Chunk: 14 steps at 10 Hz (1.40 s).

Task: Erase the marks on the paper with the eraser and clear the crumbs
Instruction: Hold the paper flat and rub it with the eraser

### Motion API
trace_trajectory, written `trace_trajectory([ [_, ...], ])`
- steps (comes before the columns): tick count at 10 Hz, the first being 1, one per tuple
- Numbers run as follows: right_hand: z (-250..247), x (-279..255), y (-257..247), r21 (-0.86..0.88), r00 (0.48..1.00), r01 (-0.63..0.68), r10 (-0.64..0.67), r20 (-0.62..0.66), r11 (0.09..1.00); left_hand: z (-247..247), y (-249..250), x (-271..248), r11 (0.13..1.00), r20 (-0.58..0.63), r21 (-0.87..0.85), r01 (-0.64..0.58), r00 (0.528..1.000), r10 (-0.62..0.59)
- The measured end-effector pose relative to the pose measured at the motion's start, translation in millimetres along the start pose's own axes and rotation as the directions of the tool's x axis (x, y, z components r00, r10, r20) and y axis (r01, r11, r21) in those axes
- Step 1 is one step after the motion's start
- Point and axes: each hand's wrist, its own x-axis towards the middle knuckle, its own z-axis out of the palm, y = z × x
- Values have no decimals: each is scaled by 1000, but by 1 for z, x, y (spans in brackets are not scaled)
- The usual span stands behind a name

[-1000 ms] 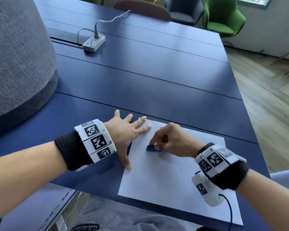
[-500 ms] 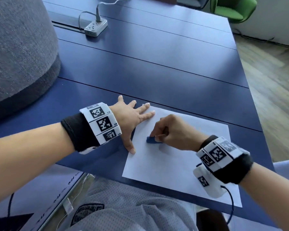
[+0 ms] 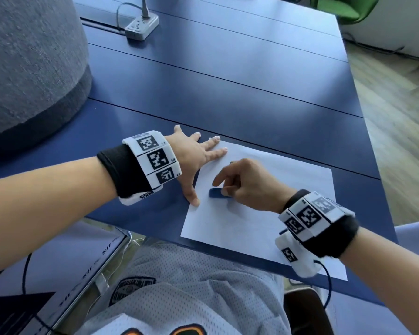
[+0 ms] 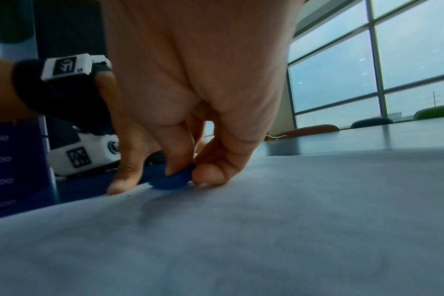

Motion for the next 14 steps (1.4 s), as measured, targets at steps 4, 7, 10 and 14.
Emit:
trace_trajectory([
  [4, 9, -16, -11, -11, 981, 120, -117, 154, 993, 2, -2, 2, 999, 1, -45, -6, 1000, 6],
  [7, 7, -30, -9, -10, 960, 133, -127, 248, 991, 3, -3, 3, 998, 1, -65, -12, 1000, 12],
  [10, 10, -37, -8, -5, 967, 127, -123, 222, 992, 2, -2, 1, 998, 5, -69, -7, 1000, 7],
  [14, -6, -4, -4, -48, 995, -23, 28, 98, 999, 4, -2, 2, 996, 0, -88, -26, 1000, 26],
])
